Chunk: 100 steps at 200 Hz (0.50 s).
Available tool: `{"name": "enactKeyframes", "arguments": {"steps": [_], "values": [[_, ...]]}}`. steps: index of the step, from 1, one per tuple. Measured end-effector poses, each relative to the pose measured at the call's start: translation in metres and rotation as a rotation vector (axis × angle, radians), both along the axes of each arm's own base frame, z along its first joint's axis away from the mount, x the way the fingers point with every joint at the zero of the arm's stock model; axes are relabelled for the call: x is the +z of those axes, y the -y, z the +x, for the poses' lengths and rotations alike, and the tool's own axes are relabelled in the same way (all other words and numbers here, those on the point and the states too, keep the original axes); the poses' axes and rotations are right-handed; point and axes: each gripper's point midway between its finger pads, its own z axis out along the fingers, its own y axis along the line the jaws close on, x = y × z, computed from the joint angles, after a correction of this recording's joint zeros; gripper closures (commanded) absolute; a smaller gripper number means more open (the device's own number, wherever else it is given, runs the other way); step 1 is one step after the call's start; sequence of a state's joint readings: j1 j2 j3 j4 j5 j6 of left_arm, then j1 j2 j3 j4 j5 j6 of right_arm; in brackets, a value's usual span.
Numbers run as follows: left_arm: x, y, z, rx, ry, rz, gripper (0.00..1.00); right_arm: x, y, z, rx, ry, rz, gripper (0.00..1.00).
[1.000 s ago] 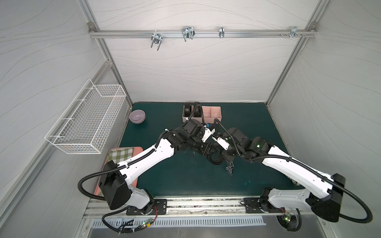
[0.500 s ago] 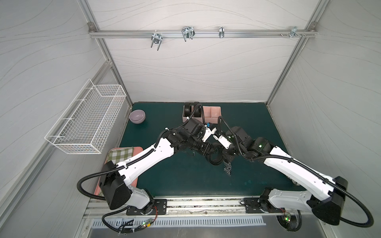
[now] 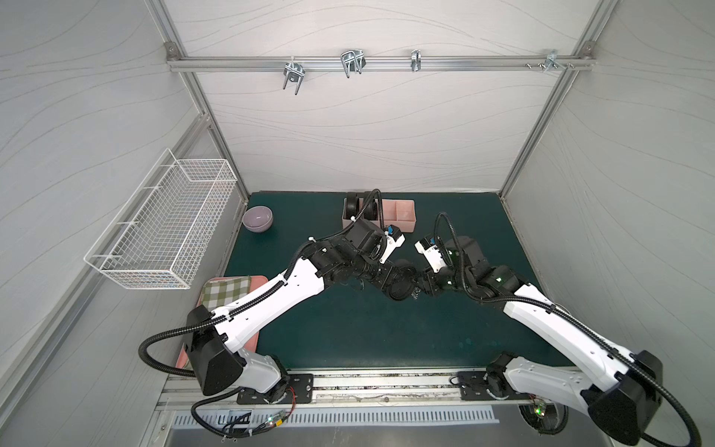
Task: Place the belts into the storage roll
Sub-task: Roll the belt.
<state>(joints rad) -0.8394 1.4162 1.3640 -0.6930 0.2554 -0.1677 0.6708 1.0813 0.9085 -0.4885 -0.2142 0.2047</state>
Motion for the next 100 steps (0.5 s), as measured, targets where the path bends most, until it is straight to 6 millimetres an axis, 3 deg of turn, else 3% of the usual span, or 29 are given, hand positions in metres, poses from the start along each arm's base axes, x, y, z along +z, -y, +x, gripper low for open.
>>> {"name": "enactKeyframes", "arguments": {"steps": [45,100], "values": [[0.005,-0.003,0.0,0.008,0.016,-0.002,0.91,-0.001,-0.006,0.001,-0.037,-0.032,0.09,0.5],[0.004,-0.003,-0.001,0.009,0.017,0.002,0.91,0.003,-0.016,0.008,-0.051,-0.026,0.159,0.5]]}}
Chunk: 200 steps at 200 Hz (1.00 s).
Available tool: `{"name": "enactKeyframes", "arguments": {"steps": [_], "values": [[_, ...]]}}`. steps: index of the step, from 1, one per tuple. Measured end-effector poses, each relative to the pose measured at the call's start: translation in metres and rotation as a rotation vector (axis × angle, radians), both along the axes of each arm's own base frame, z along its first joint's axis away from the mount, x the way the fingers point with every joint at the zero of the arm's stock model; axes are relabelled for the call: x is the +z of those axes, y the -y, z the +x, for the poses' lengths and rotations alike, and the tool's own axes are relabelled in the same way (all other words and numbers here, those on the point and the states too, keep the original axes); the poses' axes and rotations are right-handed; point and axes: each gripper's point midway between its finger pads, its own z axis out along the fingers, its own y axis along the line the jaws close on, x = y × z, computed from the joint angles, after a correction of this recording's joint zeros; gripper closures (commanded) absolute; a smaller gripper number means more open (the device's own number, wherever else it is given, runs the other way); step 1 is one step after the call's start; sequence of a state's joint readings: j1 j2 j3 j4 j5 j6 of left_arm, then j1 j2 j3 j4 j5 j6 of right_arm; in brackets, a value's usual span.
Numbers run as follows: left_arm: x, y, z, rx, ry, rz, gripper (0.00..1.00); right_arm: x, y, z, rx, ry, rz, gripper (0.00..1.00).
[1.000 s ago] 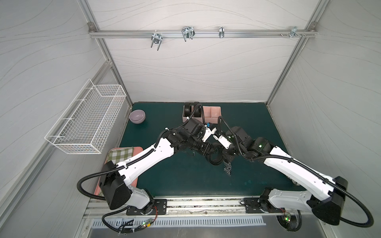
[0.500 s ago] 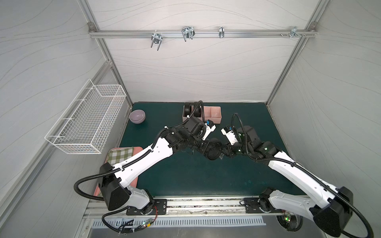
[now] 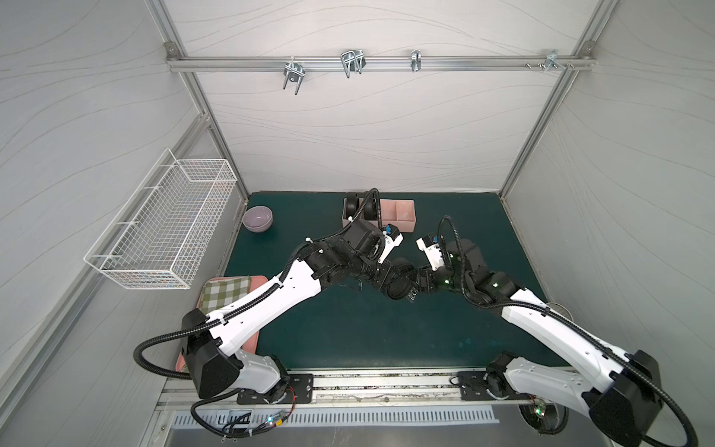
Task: Place the belts into the storage roll
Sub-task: Roll the belt.
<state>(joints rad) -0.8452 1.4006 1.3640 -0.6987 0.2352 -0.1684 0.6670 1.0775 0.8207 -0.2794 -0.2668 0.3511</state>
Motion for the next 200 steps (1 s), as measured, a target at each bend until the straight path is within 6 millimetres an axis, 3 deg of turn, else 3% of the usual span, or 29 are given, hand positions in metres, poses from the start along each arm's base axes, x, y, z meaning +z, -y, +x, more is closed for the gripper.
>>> {"name": "enactKeyframes", "arguments": {"steps": [98,166,200], "values": [[0.005,0.0,-0.003,-0.007,0.027,0.025,0.93,-0.007,-0.02,-0.009,-0.023,0.0,0.083,0.46],[0.006,-0.001,0.002,0.016,0.077,0.055,0.96,-0.013,-0.021,-0.007,-0.104,-0.062,0.176,0.57],[0.015,-0.001,0.003,0.026,0.123,0.042,0.96,-0.005,-0.021,-0.008,-0.139,-0.096,0.244,0.59]]}}
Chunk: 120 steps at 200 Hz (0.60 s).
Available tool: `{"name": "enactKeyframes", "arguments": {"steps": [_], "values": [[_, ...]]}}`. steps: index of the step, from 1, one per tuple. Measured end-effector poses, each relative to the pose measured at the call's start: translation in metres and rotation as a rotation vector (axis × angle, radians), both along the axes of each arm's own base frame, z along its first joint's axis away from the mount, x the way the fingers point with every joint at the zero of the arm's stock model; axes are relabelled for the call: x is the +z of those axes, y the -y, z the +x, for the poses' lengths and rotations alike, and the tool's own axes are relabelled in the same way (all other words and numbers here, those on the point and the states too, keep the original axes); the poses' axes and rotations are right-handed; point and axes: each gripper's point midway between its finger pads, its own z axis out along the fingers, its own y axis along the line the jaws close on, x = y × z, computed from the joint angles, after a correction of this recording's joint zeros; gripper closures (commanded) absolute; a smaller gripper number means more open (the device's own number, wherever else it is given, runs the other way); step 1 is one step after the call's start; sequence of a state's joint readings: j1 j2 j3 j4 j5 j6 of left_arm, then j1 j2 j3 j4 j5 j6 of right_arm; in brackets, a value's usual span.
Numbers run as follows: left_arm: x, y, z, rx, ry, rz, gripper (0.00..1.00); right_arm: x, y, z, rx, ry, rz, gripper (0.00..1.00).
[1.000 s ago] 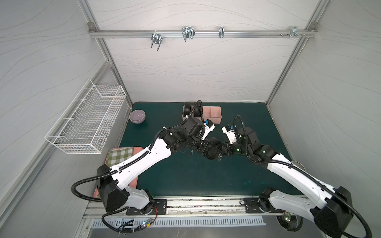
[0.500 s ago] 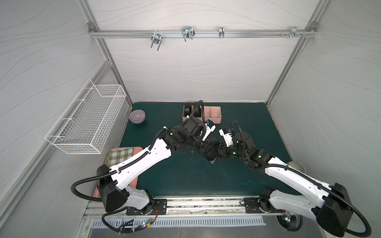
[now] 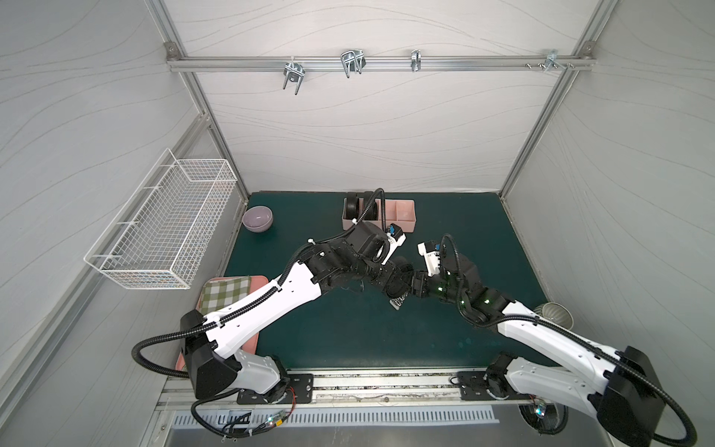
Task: Place the belts into the storage roll
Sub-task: Roll the belt.
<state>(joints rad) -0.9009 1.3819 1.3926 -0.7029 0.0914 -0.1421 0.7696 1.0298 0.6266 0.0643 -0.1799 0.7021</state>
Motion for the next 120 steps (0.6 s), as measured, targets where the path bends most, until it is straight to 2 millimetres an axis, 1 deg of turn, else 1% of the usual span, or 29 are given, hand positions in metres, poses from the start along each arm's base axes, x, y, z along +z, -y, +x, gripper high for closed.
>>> {"name": "enactKeyframes", "arguments": {"steps": [15,48,56,73,84,92,100,120], "values": [[0.006,-0.002,0.001,0.009,0.027,-0.015,0.96,0.005,-0.002,0.001,-0.009,-0.011,0.035,0.66],[0.012,-0.005,0.002,0.029,0.076,-0.035,0.96,0.011,-0.011,-0.004,0.005,-0.045,0.104,0.95],[0.012,-0.006,0.003,0.032,0.082,-0.037,0.96,0.01,-0.013,-0.006,0.009,-0.053,0.108,1.0],[0.011,-0.008,0.001,0.034,0.091,-0.04,0.95,0.01,-0.014,-0.006,0.009,-0.058,0.109,1.0],[0.01,-0.008,0.0,0.035,0.099,-0.044,0.93,0.009,-0.014,-0.006,0.007,-0.056,0.106,1.0],[0.009,-0.008,-0.001,0.035,0.106,-0.048,0.89,0.009,-0.013,-0.006,0.004,-0.051,0.1,1.0],[0.008,-0.008,-0.002,0.034,0.111,-0.052,0.8,0.008,-0.012,-0.006,0.003,-0.048,0.09,1.0],[0.005,-0.009,-0.005,0.037,0.118,-0.065,0.44,0.007,-0.008,-0.005,-0.001,-0.031,0.035,1.0]]}}
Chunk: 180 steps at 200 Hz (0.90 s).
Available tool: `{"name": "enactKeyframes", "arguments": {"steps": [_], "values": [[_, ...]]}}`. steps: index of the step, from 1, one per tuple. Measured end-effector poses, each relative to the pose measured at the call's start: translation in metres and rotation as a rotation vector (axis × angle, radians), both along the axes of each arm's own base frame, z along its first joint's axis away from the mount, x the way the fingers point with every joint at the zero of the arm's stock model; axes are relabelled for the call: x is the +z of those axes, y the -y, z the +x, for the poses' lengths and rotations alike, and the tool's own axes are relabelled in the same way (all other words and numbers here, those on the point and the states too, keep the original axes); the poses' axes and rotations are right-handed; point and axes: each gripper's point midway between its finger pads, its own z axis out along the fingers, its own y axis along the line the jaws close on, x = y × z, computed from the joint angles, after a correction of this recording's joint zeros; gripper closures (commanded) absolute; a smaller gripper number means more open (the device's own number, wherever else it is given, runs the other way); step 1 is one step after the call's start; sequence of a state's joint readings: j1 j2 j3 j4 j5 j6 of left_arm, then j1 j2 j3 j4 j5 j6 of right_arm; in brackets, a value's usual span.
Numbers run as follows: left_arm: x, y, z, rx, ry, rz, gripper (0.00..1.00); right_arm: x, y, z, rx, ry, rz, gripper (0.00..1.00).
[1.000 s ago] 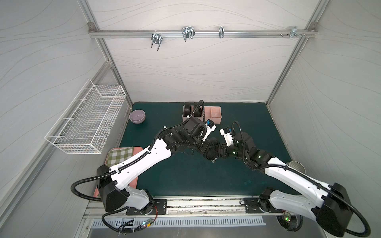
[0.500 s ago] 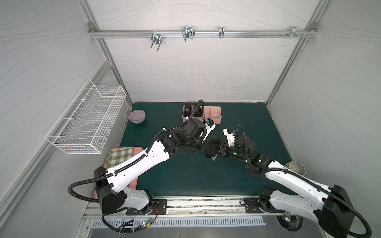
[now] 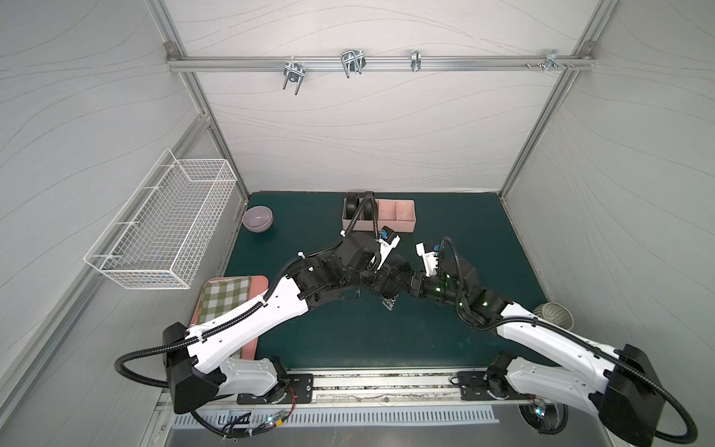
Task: Place the belts into the storage roll
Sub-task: Roll the belt.
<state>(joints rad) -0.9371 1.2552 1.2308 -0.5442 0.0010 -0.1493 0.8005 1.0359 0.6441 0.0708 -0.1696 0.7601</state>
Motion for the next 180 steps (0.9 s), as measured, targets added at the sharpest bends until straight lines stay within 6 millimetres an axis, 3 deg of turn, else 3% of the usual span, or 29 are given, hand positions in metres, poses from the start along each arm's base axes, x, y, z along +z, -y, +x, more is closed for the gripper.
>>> {"name": "enactKeyframes", "arguments": {"steps": [22,42,66,92,128,180], "values": [[0.009,-0.004,-0.005,0.01,0.022,-0.052,0.13,0.003,0.009,0.005,-0.011,0.051,-0.123,1.0],[0.022,-0.018,-0.009,0.036,0.04,-0.091,0.01,0.015,0.023,0.014,-0.023,0.154,-0.265,1.0],[0.029,-0.03,0.0,0.068,-0.012,-0.135,0.01,0.026,0.039,0.023,-0.029,0.283,-0.431,1.0],[0.008,-0.027,0.009,0.067,-0.113,-0.124,0.01,0.023,0.053,0.023,0.001,0.413,-0.641,1.0],[-0.019,-0.005,0.004,-0.012,-0.262,-0.072,0.01,0.011,0.05,0.011,0.117,0.561,-0.861,1.0],[-0.015,0.011,-0.002,-0.097,-0.33,-0.069,0.05,0.001,0.046,0.007,0.197,0.652,-1.002,1.0]]}}
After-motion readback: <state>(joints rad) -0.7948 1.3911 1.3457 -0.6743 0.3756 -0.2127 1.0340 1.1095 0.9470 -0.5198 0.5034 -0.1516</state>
